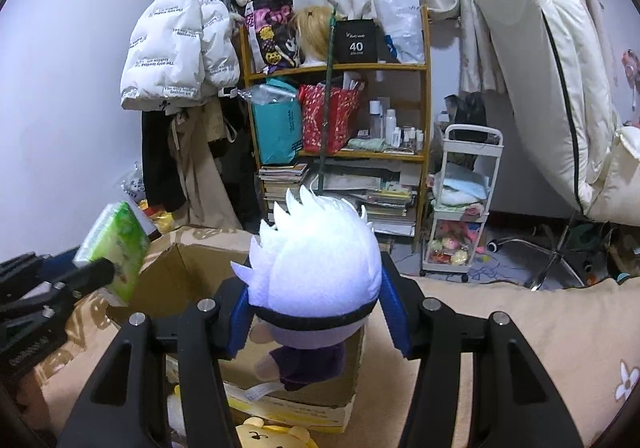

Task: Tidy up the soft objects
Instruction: 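Carry the doll into the box with the right gripper while the left carries the tissue pack in, then move both open grippers back toward the remaining pile, then grasp the yellow bear plush with the right gripper while the left grasps a clear packet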

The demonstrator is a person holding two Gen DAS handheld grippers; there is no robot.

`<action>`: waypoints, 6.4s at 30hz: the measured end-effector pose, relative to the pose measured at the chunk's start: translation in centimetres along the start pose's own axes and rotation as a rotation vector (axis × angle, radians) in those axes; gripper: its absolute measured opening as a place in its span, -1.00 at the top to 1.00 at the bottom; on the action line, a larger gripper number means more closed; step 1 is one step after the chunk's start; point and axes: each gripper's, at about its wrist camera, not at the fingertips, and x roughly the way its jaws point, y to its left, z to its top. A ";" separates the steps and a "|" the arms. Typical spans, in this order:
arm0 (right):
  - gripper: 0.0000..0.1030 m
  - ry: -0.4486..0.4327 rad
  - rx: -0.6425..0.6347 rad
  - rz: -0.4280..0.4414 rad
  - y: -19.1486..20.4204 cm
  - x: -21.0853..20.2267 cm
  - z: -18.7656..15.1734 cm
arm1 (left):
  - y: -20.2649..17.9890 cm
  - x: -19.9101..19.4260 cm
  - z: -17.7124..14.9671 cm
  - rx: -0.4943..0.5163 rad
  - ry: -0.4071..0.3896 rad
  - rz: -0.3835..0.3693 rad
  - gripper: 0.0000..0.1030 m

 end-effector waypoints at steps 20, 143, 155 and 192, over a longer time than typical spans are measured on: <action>-0.53 0.128 0.041 0.095 0.5 2.1 -2.3 | -0.5 2.7 -2.1 0.049 0.134 0.070 -0.02; -0.64 0.585 -0.118 0.063 3.4 3.6 -12.2 | -3.5 5.8 -12.4 -0.077 0.637 -0.193 0.76; -0.57 0.567 -0.107 0.052 3.4 2.9 -11.5 | -2.6 4.6 -12.2 -0.100 0.611 -0.180 0.77; 0.25 0.533 -0.076 0.048 3.4 0.9 -11.0 | -0.2 -1.8 -10.4 -0.130 0.432 -0.019 0.78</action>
